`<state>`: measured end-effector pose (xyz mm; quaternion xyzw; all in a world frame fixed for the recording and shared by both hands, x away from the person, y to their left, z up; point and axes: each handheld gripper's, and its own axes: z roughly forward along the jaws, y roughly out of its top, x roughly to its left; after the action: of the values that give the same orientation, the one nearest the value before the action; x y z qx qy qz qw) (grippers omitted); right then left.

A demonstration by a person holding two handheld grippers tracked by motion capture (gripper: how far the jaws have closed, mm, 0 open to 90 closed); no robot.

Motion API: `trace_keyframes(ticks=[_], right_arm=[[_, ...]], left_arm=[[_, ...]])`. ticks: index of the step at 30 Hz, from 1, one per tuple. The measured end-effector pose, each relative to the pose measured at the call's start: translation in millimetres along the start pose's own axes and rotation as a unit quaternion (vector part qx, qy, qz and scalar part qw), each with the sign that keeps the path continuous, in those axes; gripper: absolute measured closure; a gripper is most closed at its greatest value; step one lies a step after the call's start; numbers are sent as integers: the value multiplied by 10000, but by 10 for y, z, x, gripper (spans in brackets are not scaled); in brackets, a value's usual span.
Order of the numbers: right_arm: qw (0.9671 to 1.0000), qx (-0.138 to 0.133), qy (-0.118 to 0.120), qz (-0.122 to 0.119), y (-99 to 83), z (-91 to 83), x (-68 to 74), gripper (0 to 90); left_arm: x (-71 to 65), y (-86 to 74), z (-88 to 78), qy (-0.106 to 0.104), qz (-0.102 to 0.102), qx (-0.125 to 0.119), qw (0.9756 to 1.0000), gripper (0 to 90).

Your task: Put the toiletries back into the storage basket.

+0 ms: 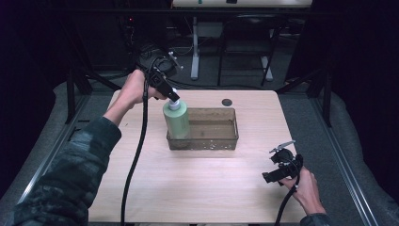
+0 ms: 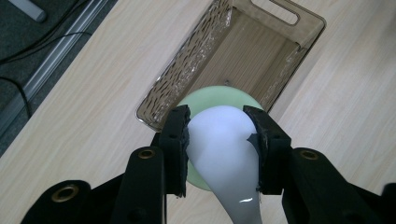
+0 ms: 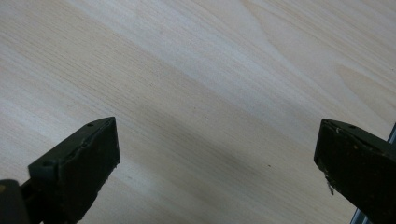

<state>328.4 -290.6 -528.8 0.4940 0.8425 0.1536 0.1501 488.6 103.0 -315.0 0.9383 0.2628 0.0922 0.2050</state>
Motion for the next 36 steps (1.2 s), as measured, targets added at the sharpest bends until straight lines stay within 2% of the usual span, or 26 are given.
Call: trace_keyframes(ticks=[20,36], right_arm=[[10000,2,29,42,0,-3,6,0],[10000,-3,-5,28,-1,-6,4,1]], left_arm=[[0,-19,104,-53,10,199,9998,626],[-20,31,157,-122,-1,105,9999,621]])
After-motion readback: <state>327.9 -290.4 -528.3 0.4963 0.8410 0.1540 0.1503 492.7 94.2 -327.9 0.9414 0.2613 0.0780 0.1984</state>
